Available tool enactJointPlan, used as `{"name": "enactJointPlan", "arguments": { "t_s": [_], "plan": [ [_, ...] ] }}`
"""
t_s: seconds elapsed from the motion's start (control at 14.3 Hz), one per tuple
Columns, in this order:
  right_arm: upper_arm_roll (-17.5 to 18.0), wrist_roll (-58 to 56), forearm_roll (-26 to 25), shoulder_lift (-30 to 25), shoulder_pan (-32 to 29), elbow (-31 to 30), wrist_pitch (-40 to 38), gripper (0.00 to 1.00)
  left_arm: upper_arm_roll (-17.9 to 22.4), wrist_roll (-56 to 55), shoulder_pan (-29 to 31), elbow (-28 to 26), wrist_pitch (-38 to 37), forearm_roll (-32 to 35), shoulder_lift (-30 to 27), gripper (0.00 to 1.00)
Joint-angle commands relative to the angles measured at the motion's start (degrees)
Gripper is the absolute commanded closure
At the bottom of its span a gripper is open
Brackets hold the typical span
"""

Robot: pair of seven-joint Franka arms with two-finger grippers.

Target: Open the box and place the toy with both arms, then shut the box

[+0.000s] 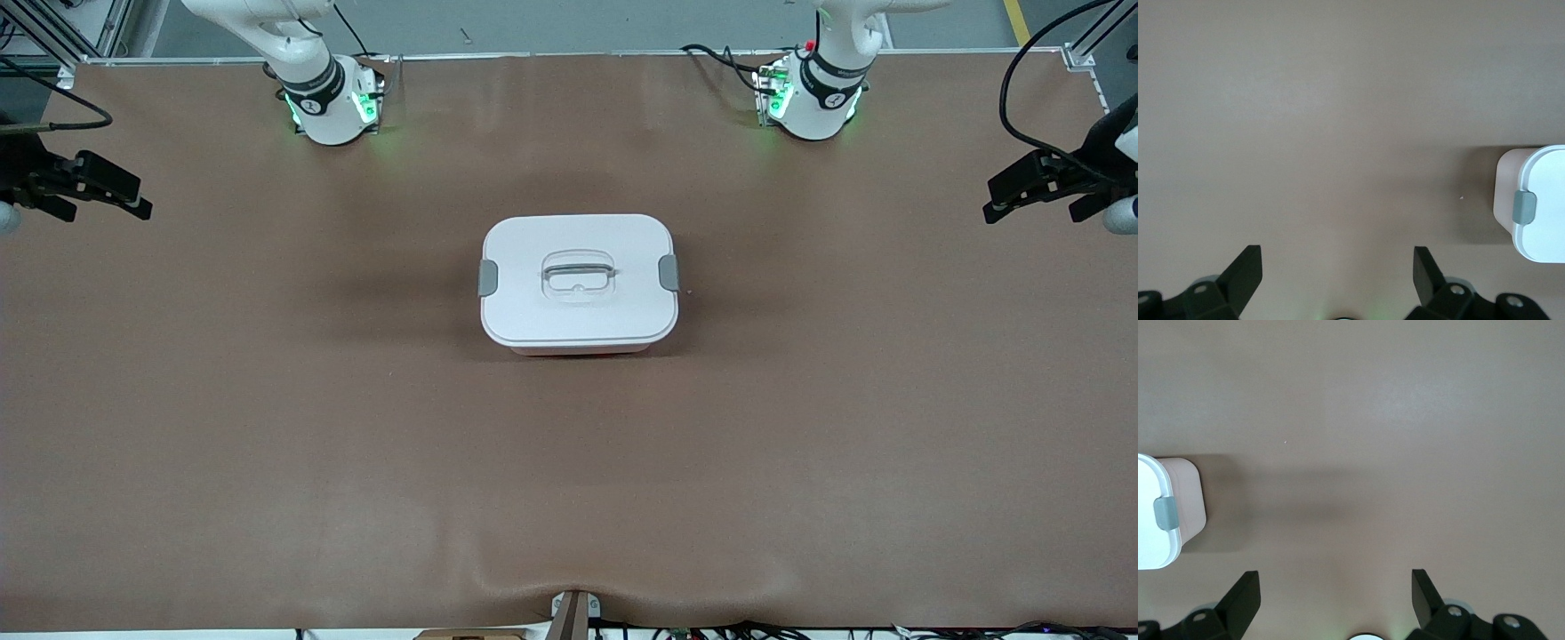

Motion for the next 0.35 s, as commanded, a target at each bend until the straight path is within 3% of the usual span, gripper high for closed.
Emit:
{"name": "enactJointPlan", "arguments": {
  "t_s": [0.0,0.28],
  "plan": [
    [0.13,-0.20,-0.56,0.00,-0.06,0.61,-0.74,0.00,-0.10,-0.10,0.37,0.44,0.21,1.07,0.07,0.00],
    [0.13,-0.20,-0.56,0.00,-0.06,0.61,-0.74,0.00,-0.01,0.34,0.55,0.44,0.21,1.07,0.07,0.00]
  ]
}}
